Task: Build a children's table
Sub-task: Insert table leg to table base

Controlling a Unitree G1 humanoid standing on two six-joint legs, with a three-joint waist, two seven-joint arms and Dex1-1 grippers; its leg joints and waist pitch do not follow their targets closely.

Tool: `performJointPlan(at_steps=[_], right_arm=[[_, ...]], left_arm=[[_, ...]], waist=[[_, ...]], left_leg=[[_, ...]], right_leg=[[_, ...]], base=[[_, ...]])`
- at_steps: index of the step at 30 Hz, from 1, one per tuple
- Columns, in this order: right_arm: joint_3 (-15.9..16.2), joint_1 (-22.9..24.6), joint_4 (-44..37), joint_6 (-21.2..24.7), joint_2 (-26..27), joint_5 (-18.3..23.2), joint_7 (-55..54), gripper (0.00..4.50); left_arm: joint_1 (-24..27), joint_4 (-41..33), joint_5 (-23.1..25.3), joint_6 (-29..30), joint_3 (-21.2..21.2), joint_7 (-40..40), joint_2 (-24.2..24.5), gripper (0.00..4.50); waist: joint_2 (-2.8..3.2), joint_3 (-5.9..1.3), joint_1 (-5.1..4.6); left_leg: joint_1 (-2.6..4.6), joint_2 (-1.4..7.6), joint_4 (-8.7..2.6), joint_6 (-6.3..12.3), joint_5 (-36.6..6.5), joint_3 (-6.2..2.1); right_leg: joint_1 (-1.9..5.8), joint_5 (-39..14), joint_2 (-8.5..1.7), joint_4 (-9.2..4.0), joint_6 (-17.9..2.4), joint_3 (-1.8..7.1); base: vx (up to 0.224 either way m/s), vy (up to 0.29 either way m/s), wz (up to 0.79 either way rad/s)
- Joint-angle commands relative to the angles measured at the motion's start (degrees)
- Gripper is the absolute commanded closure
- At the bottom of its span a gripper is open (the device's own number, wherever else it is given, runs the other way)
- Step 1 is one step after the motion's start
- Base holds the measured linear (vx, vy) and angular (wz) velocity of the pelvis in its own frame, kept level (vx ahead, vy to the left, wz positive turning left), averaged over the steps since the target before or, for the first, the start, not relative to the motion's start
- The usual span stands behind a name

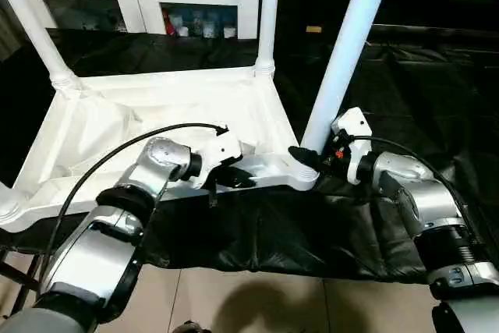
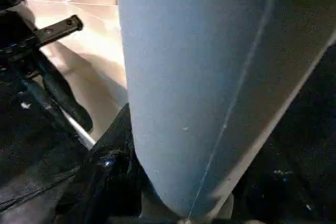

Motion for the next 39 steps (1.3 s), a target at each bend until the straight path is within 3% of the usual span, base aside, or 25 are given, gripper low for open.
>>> performJointPlan(at_steps=[1,4,8,12,16,24,29,32,35,38,39], right_arm=[[1.80,1.21,0.67,0.12,0.09,0.57,3.39,2.62],[3.35,3.15,-1.08,0.12,-0.33,2.00,8.61,2.62],[4.85,4.65,-2.45,0.23,-0.72,2.20,11.14,2.62],[8.10,7.29,-3.61,-1.80,-1.30,0.15,14.81,2.62],[9.72,8.15,-3.98,-3.92,-1.26,-1.91,14.37,2.62],[8.14,9.52,-5.92,-4.60,-0.38,-1.26,12.07,2.62],[7.90,9.86,-5.06,-4.84,-0.59,-1.66,11.92,2.62],[8.04,9.58,-4.04,-5.09,-0.39,-1.99,11.84,2.62],[7.03,8.57,-1.00,-5.43,0.87,-2.69,8.93,2.62],[4.62,7.04,2.72,-5.85,3.03,-3.77,1.43,2.62],[2.74,5.34,6.59,-6.44,4.91,-5.11,-6.20,2.62]], left_arm=[[1.17,-1.40,-0.47,-1.60,-1.05,-5.26,0.10,4.50],[1.74,-2.56,-1.73,-2.05,-0.29,-8.42,1.11,4.50],[1.87,-2.25,-1.65,-3.21,-0.44,-9.79,1.91,4.50],[1.95,-2.14,-1.15,-4.23,-0.76,-12.02,3.16,4.50],[1.60,-1.74,-0.07,-4.60,-1.18,-11.37,3.58,4.50],[1.02,-0.84,0.74,-5.51,-0.67,-9.28,3.80,4.50],[0.94,-0.97,0.08,-5.23,0.05,-9.18,3.61,4.50],[1.07,-1.09,0.27,-5.24,0.03,-9.27,3.46,4.50],[0.92,-0.68,0.13,-4.06,0.59,-7.70,2.46,4.50],[0.20,-0.46,0.69,-1.22,1.13,-2.29,1.05,4.50],[-0.79,-0.15,0.62,1.54,2.13,3.20,-0.79,4.50]], waist=[[-0.35,-4.22,0.47],[-0.19,-4.15,0.83],[-0.03,-3.93,0.92],[0.46,-4.09,1.18],[0.37,-3.94,1.33],[0.32,-3.34,1.14],[0.50,-3.59,1.07],[0.65,-3.49,1.05],[0.71,-3.31,0.83],[0.67,-3.11,0.29],[0.34,-3.08,0.18]], left_leg=[[0.02,3.10,-3.40,5.58,-4.94,-0.74],[0.28,3.36,-3.48,5.76,-5.79,-0.72],[0.48,3.49,-3.80,4.28,-8.17,-0.77],[0.61,3.62,-3.92,3.50,-8.10,-0.93],[0.54,3.54,-4.02,3.00,-8.94,-0.94],[1.22,3.50,-4.77,1.08,-13.80,-1.10],[1.26,3.62,-4.81,1.16,-12.82,-1.13],[1.22,3.54,-4.83,1.03,-13.79,-1.13],[1.33,3.54,-4.99,0.57,-15.24,-1.19],[1.55,3.54,-5.13,-0.55,-17.02,-1.40],[1.59,3.41,-5.14,-0.68,-17.21,-1.47]], right_leg=[[4.17,-0.74,-4.94,-3.67,-14.74,3.42],[3.92,-1.51,-5.01,-3.81,-14.68,3.48],[3.72,-5.21,-5.08,-4.22,-14.33,3.50],[3.68,-4.34,-5.13,-4.17,-14.08,3.53],[3.70,-5.22,-5.22,-4.29,-14.03,3.56],[3.70,-15.50,-5.31,-5.57,-11.46,3.68],[3.75,-12.23,-5.26,-5.31,-12.25,3.72],[3.77,-13.16,-5.33,-5.44,-12.37,3.70],[3.67,-15.89,-5.33,-5.77,-12.09,3.62],[3.30,-20.69,-5.55,-6.21,-11.14,3.62],[3.37,-22.70,-5.57,-6.51,-10.31,3.58]], base=[[0.000,0.000,0.00],[0.000,0.000,0.00],[0.000,0.000,0.00],[0.000,0.000,0.00],[0.000,0.000,0.00],[0.000,0.000,0.00],[0.000,0.000,0.00],[0.000,0.000,0.00],[0.000,0.000,0.00],[0.000,0.000,0.00],[0.000,0.000,0.00]])
